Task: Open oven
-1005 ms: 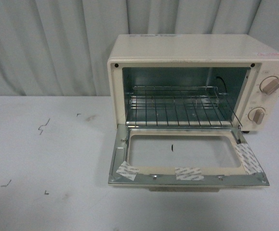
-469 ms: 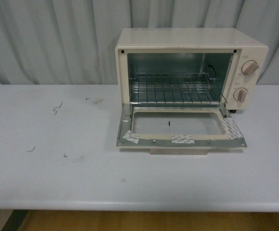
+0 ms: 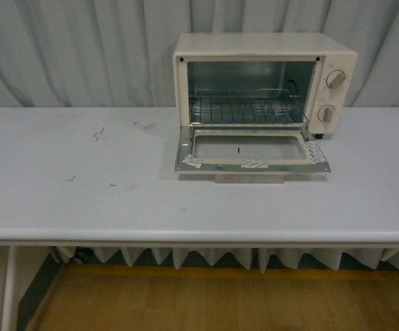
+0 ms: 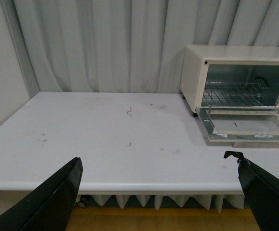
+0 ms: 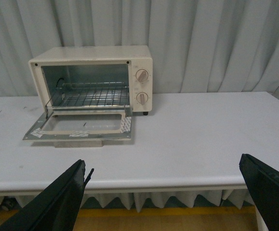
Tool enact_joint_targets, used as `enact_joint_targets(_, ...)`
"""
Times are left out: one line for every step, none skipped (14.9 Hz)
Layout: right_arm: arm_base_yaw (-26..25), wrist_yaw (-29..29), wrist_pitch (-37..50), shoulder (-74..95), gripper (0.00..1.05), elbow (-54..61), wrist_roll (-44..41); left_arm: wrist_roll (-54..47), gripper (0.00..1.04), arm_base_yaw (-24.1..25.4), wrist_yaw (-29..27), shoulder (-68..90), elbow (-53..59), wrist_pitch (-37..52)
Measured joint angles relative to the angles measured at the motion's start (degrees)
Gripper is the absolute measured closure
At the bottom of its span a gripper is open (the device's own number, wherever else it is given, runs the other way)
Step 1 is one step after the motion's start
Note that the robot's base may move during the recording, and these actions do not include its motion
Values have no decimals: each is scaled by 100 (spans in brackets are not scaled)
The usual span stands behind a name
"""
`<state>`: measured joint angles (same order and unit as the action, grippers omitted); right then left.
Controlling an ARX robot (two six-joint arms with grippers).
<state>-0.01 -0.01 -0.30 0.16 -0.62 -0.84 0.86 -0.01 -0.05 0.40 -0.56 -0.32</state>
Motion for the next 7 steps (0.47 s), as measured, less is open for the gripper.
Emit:
enact_joint_targets(0,0,9,-2,6,0,0,0,7,0,0,0,0,13)
enact_joint_targets(0,0,9,-2,6,0,0,0,7,0,2,0,0,15)
enact_joint_targets(0,0,9,-2,6,0,0,0,7,0,0,0,0,13)
enact_joint_targets(0,0,9,-2,6,0,0,0,7,0,2,0,0,13)
enact_joint_targets(0,0,7,-2,6,0,0,0,7,0,0,0,0,13)
enact_joint_targets(0,0,7,-2,6,0,0,0,7,0,0,0,0,13)
enact_joint_targets(0,0,7,-2,6,0,0,0,7,0,0,0,0,13)
